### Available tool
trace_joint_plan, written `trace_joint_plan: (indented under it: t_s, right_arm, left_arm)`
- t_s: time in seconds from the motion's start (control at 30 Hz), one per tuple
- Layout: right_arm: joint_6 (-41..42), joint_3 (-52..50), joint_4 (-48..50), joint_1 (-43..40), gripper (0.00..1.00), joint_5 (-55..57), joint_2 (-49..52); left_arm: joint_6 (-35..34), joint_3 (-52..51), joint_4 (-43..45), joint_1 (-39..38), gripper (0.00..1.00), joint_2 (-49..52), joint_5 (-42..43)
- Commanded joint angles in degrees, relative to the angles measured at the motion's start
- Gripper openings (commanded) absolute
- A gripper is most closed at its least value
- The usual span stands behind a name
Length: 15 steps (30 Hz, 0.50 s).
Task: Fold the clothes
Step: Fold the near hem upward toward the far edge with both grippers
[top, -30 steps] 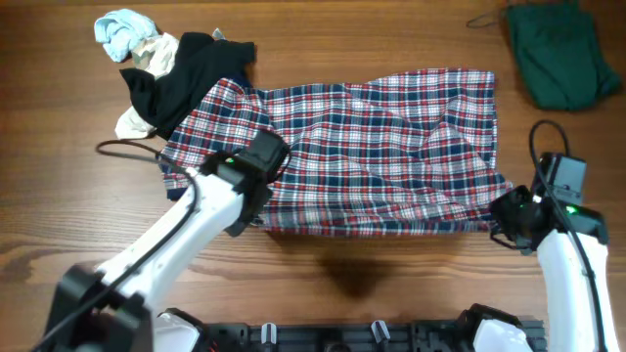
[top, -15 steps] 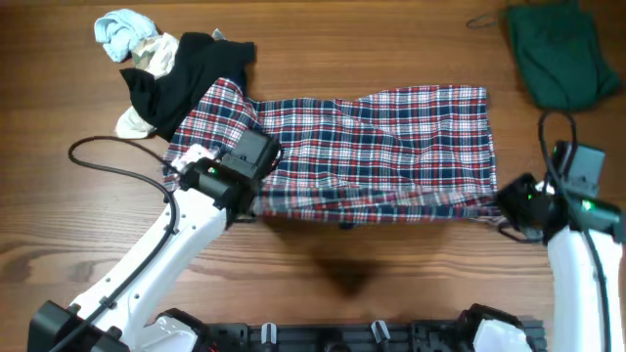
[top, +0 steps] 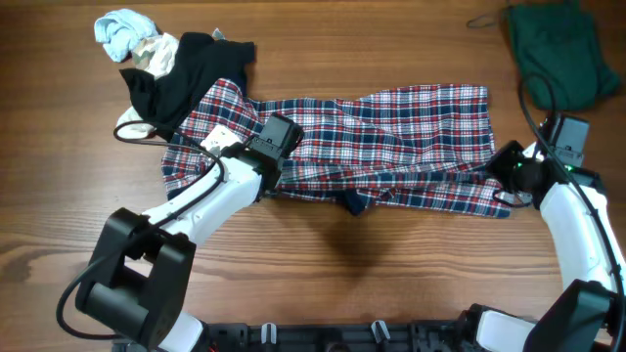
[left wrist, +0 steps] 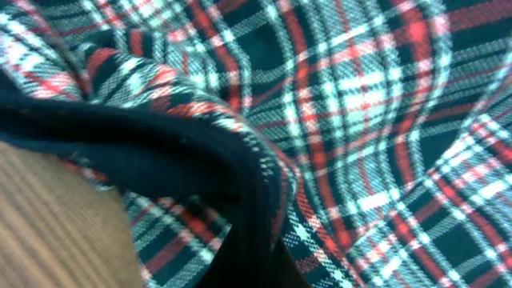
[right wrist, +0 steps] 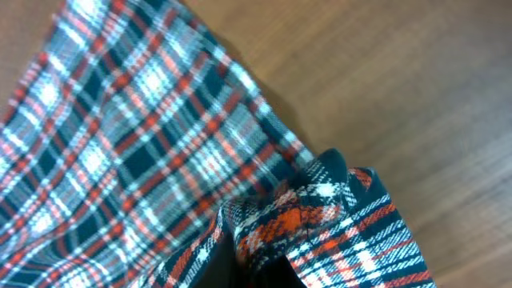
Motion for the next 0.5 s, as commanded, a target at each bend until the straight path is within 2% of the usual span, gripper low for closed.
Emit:
trace_joint_plan:
  t_s: [0.0,0.07,0.13,0.17,0.2,0.27,0.3,0.37,0.47]
  right_arm:
    - [-1.2,1.2,2.9,2.1,0.08,-0.1,1.1]
    - [-1.2,1.2,4.0,2.8,0.22,-0.1,3.1]
    - [-1.2,1.2,5.5,2.8,0.74,-0.1,7.1]
    - [-1.3,1.2,6.1,2.8,0.91,-0.1,8.2]
    - [-2.6,1.2,6.8,2.8,0.99,0.0,8.7]
    - [-5.2,2.0,7.9,2.8,0.99,-0.3,8.4]
    - [-7.3,3.0,7.5,2.8,0.99,-1.8,8.1]
    - [-11.2,6.1,3.5,2.8,0.99,-5.0,6.4]
    - [-16.2,11.2,-6.8,2.8,0.98,-11.4,1.0]
  left_arm:
    - [0.3,0.6,2.3,0.5,0.21,0.5,-4.7]
    - [0.3,0.6,3.3,0.5,0.43,0.5,-4.9]
    - [0.3,0.6,4.9,0.5,0.64,0.5,-5.9]
    - [0.3,0.6,5.3,0.6,0.73,0.5,-6.2]
    - [0.7,0.6,5.8,0.8,0.82,0.5,-6.4]
    - [9.4,0.6,11.0,2.5,0.98,0.4,-5.7]
    - [14.4,1.3,12.8,3.9,0.99,0.4,-3.6]
    - [19.8,4.6,11.1,6.4,0.99,0.4,1.2]
    - [24.3,11.4,2.2,7.3,0.98,0.1,4.0]
